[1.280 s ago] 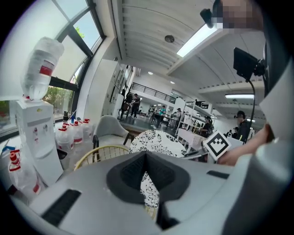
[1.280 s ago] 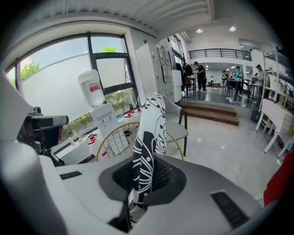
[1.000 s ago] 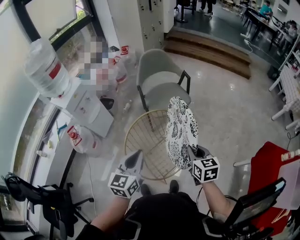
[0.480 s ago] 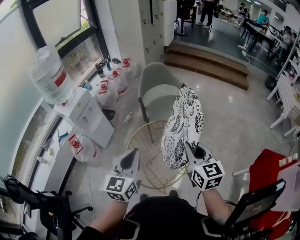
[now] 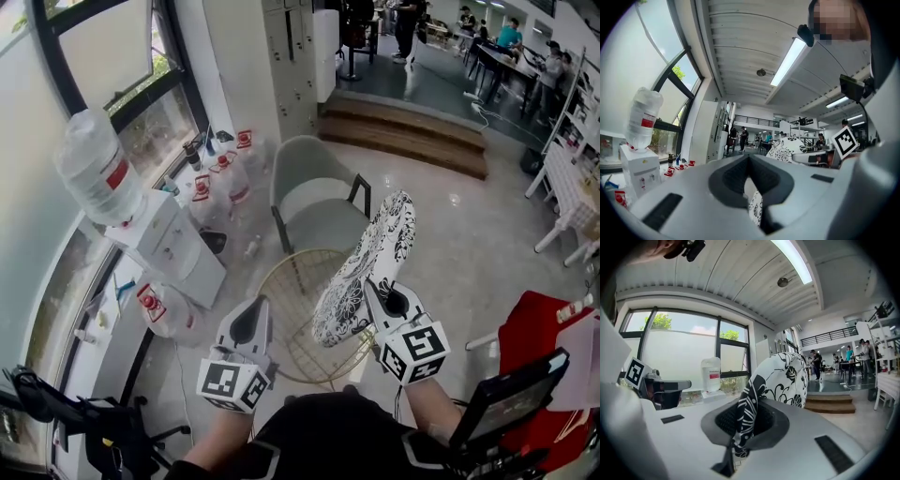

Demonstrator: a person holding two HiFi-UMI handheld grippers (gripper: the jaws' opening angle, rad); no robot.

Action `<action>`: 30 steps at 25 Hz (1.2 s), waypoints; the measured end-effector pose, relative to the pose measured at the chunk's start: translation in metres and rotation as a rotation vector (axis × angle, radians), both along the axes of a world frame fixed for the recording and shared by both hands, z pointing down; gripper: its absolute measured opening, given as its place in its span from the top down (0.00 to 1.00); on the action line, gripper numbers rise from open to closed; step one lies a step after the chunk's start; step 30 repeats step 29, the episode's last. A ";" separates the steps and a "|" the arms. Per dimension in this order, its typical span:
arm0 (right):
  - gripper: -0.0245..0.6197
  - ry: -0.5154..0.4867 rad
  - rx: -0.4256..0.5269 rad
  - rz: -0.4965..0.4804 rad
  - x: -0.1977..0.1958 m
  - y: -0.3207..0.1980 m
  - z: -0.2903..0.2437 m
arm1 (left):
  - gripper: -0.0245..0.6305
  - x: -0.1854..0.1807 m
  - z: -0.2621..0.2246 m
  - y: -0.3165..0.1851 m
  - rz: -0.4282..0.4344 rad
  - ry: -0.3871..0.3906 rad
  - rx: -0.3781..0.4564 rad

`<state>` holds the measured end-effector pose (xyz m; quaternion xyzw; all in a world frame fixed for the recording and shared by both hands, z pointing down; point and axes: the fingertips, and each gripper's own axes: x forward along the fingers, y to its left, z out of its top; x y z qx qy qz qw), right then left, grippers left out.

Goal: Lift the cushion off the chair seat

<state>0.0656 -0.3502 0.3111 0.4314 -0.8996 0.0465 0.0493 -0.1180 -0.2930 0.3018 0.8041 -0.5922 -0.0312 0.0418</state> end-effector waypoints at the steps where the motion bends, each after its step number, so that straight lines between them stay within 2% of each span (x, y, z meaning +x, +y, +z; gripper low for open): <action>1: 0.92 -0.002 0.002 0.004 0.001 0.001 -0.001 | 0.95 0.002 0.000 0.002 0.003 0.001 0.001; 7: 0.93 0.004 0.014 0.013 0.005 0.008 -0.002 | 0.95 0.010 0.004 0.009 0.011 -0.028 0.003; 30: 0.93 -0.017 0.022 0.011 0.008 0.016 -0.008 | 0.95 0.007 -0.001 0.022 -0.015 -0.015 0.011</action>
